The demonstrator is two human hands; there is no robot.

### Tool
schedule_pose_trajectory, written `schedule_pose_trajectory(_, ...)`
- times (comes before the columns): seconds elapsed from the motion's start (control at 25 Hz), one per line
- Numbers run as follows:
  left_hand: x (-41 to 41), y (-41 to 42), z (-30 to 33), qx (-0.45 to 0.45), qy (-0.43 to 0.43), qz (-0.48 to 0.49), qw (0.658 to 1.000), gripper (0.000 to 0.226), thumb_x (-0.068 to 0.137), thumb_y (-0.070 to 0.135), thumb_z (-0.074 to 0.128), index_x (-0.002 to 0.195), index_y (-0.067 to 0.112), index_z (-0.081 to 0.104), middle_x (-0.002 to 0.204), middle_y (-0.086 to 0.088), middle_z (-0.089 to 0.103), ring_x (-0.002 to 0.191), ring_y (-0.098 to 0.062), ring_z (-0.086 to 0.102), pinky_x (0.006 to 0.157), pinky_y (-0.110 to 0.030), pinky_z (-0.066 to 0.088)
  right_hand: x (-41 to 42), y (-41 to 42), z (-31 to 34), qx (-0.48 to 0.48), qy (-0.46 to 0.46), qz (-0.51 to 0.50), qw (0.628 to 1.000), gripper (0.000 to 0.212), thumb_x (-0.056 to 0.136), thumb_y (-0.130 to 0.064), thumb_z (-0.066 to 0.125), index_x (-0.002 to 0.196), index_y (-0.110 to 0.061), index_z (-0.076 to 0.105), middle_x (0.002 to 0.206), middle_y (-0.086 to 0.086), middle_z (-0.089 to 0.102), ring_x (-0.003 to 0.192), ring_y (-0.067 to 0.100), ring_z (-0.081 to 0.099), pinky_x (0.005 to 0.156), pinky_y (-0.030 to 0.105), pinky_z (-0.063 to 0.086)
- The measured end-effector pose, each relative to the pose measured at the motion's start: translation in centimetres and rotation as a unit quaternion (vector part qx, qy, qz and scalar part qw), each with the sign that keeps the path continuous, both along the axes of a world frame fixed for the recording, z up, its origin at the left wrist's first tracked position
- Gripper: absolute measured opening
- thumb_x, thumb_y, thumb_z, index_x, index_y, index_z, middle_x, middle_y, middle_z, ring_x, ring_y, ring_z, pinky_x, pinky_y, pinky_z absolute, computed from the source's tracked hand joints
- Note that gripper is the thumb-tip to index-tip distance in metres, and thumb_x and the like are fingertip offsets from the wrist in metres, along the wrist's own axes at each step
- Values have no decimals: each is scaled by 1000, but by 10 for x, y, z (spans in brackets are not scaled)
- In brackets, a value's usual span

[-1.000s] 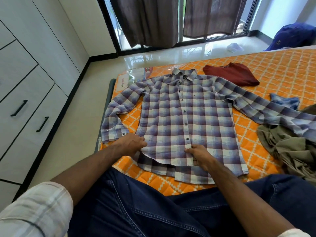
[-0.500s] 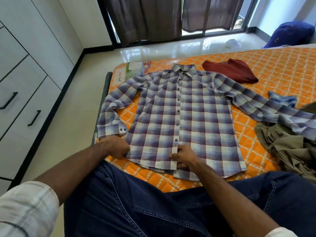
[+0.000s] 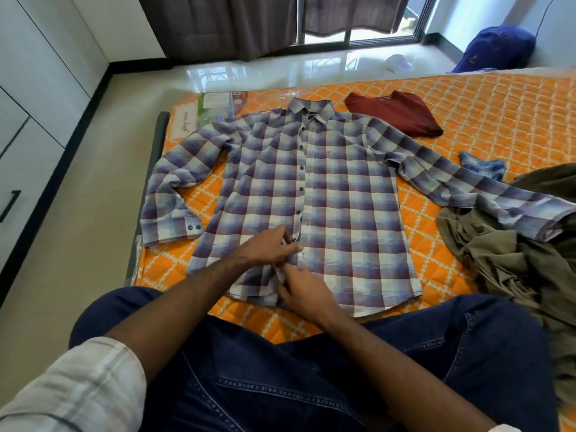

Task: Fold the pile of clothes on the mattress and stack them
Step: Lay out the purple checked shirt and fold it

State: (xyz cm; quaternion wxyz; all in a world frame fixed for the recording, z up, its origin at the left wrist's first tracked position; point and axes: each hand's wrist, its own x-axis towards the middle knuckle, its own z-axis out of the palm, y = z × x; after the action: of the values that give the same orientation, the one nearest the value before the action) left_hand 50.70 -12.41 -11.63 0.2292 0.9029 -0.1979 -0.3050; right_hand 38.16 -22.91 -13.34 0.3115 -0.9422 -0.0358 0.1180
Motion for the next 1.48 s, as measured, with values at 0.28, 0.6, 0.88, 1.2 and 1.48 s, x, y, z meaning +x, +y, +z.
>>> schedule_pose_trajectory(0.28, -4, 5, -23, -15, -89, -14, 996, 13, 88, 19, 64, 93, 21, 53, 84, 1, 62, 75, -17, 60, 72, -42, 58, 23, -48, -6, 45, 46, -132, 989, 15, 95, -26, 56, 103, -21, 68, 99, -2, 70, 85, 11, 64, 80, 34, 57)
schedule_pose_trajectory(0.6, -2, 0, -25, -9, -76, -32, 997, 19, 88, 25, 67, 85, 26, 49, 81, 3, 58, 72, -12, 54, 62, -23, 45, 58, -30, -24, -91, 5, -202, 975, 38, 88, -51, 71, 113, -26, 60, 99, -6, 67, 81, 14, 64, 76, 35, 60)
schedule_pose_trajectory(0.88, 2, -7, -28, 3, -89, -11, 996, 18, 102, 37, 46, 101, 21, 55, 91, 1, 64, 81, -16, 62, 79, -36, 58, 57, -66, -13, 128, 93, -246, 956, 12, 98, -23, 64, 87, -17, 66, 80, 1, 69, 68, 11, 69, 69, 28, 62)
schedule_pose_trajectory(1.2, -4, -23, -39, -19, -154, 50, 987, 15, 93, 29, 68, 99, 24, 56, 97, 5, 60, 82, -11, 60, 76, -30, 58, 45, -85, -19, 331, 127, -309, 883, 9, 93, -14, 71, 88, -7, 68, 81, 10, 69, 70, 16, 69, 64, 26, 59)
schedule_pose_trajectory(1.48, 7, -22, -37, -72, -56, 114, 989, 8, 89, 20, 73, 91, 20, 65, 85, 9, 67, 81, -7, 65, 78, -33, 59, 64, -65, -25, 310, 89, -344, 882, 9, 95, -17, 70, 92, -9, 72, 82, 10, 71, 66, 15, 67, 62, 26, 59)
